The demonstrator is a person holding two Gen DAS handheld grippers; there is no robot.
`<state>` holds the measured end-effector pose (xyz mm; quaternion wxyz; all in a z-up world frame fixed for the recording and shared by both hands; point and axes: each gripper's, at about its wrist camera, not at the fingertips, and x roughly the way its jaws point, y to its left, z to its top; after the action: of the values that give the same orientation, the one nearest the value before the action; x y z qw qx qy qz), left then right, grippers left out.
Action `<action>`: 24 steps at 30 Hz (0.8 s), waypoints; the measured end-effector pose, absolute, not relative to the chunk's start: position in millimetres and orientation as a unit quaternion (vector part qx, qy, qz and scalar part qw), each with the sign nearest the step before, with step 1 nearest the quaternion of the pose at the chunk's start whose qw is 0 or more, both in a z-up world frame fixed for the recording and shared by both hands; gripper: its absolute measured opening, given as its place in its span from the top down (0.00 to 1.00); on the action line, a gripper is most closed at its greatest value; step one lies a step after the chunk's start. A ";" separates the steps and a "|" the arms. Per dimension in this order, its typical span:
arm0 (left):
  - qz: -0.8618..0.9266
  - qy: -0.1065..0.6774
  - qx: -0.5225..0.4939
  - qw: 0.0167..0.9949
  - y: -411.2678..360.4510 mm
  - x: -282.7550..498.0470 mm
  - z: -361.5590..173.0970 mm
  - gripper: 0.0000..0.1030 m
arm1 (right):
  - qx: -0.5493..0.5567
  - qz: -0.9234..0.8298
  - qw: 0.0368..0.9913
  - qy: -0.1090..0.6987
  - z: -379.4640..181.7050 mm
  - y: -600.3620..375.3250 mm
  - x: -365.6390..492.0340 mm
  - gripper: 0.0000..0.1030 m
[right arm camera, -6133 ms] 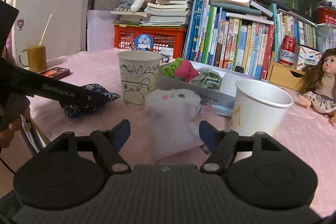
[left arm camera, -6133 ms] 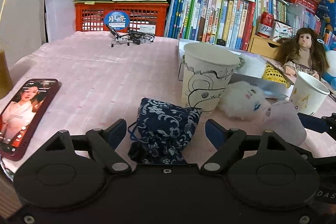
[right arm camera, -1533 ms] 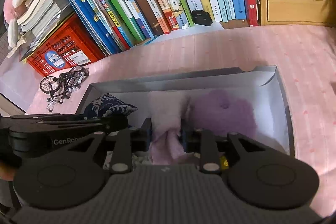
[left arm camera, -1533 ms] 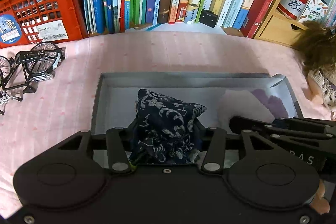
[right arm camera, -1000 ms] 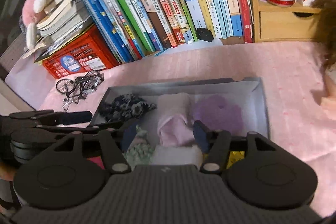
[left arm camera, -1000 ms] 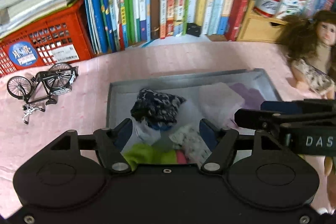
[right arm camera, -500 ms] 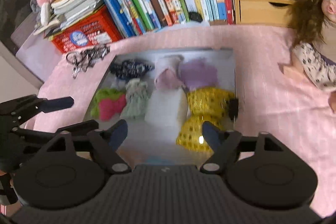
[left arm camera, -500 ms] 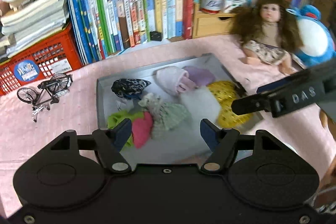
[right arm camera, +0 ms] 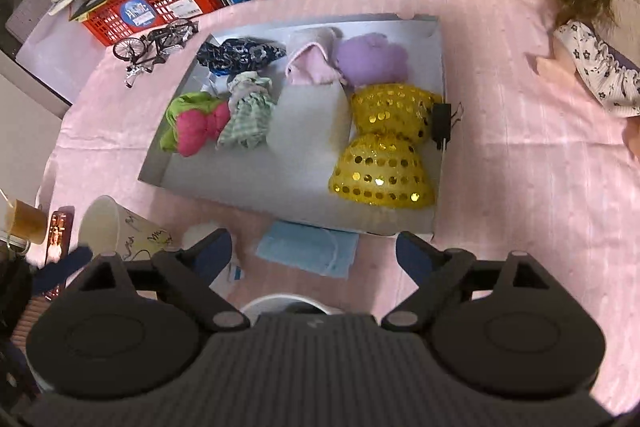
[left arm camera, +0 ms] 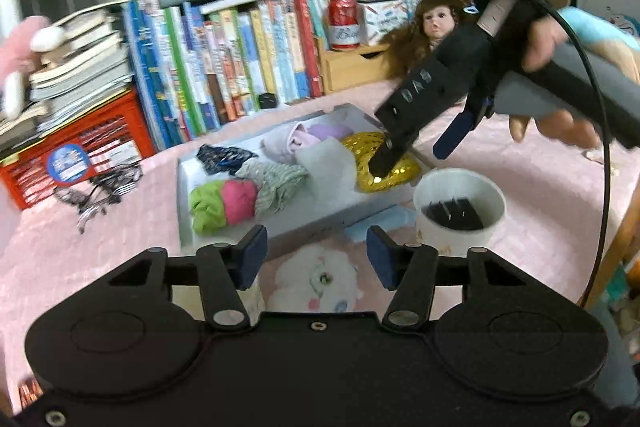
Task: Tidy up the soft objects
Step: 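Withdraw both grippers up from the grey tray, then grasp the white fluffy plush with the left gripper while the right gripper approaches the blue mask packet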
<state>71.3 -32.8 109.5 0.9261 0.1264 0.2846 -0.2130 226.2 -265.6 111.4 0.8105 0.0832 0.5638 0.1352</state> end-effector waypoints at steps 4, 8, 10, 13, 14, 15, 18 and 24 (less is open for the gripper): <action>-0.181 0.268 0.073 0.943 -27.9 40.4 78.9 0.51 | 0.077 0.135 0.807 0.570 104.0 -261.5 226.9 0.07; -0.126 0.257 0.022 0.958 -29.9 24.5 47.3 0.50 | 0.066 0.131 0.801 0.581 96.6 -256.2 230.8 0.07; -0.094 0.251 0.003 0.963 -31.0 22.4 35.6 0.46 | 0.059 0.131 0.796 0.587 94.0 -252.1 232.9 0.06; -0.057 0.241 -0.019 0.969 -33.3 24.6 24.8 0.38 | 0.040 0.132 0.789 0.598 91.6 -242.8 237.4 0.03; -0.045 0.239 -0.024 0.970 -34.6 26.3 22.3 0.37 | 0.029 0.132 0.788 0.601 91.3 -238.7 239.1 0.02; -0.034 0.237 -0.027 0.970 -35.6 31.1 20.6 0.34 | 0.021 0.132 0.787 0.603 90.8 -236.3 240.5 0.02; -0.014 0.241 -0.035 0.970 -37.7 40.6 14.6 0.30 | 0.004 0.125 0.781 0.612 86.8 -228.3 247.8 0.02; -0.018 0.256 -0.073 0.964 -37.8 54.3 4.5 0.28 | -0.024 0.111 0.763 0.636 71.2 -214.4 258.3 0.02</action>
<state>54.3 -37.8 4.5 0.9639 -0.0728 0.2556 -0.0177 258.3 -214.4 71.2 0.7634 -0.0237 0.6358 0.1115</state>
